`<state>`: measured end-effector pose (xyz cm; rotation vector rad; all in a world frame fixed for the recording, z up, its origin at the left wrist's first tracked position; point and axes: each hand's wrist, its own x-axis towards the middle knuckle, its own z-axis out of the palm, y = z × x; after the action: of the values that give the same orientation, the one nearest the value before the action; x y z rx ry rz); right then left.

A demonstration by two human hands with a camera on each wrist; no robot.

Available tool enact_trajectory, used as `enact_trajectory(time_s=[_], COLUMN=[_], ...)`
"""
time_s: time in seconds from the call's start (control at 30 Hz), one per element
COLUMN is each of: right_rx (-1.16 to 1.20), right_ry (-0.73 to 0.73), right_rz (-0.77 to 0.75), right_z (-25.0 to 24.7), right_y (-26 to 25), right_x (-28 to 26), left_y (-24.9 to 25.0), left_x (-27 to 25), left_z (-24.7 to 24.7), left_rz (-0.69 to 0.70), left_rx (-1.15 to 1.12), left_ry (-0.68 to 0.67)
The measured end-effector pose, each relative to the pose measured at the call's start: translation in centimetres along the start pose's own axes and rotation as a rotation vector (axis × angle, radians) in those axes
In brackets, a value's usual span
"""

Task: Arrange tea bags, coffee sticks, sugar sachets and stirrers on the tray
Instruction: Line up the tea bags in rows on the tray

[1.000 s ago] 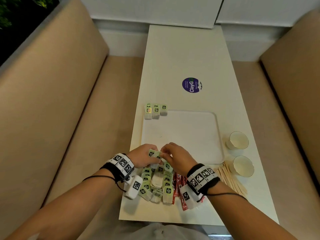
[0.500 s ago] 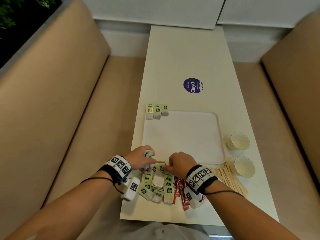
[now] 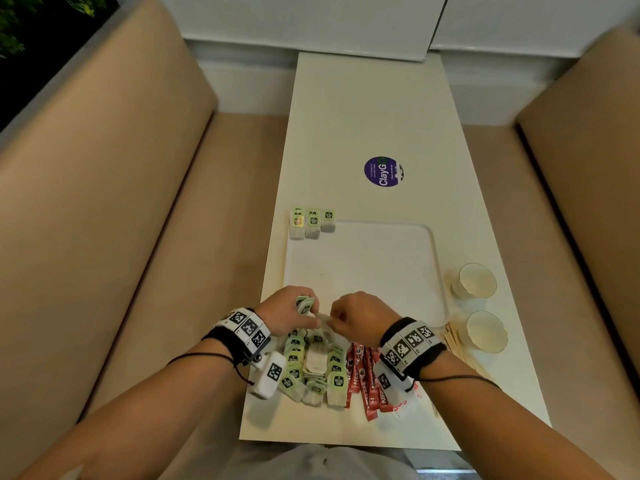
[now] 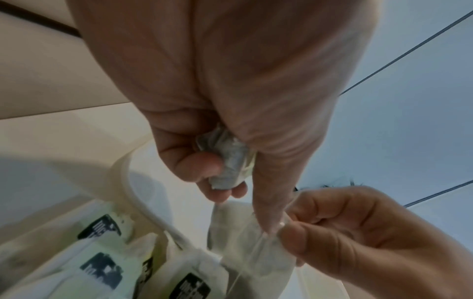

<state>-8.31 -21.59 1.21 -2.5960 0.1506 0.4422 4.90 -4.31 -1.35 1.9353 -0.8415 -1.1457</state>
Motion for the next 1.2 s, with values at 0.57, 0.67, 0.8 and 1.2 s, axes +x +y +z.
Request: enact_trajectory(time_s=[0.57, 0.67, 0.8, 1.2], right_rx=[0.151, 0.183, 0.248, 0.441], right_ry=[0.012, 0.042, 0.092, 0.391], right_rz=[0.024, 0.048, 0.078, 0.206], right_z=[-2.1, -2.0, -2.1, -1.8], right_y=[-0.8, -0.4, -0.1, -0.8], right_x=[0.5, 0.5, 0.4, 0.7], left_y=[0.6, 0.4, 0.1, 1.2], left_x=[0.4, 0.2, 0.2, 0.5], left_z=[-2.2, -2.3, -2.3, -1.9], left_rz=[0.035, 0.012, -0.025, -0.109], left_rx=[-0.113, -0.123, -0.115, -0.396], left_ry=[0.02, -0.009, -0.002, 0.084])
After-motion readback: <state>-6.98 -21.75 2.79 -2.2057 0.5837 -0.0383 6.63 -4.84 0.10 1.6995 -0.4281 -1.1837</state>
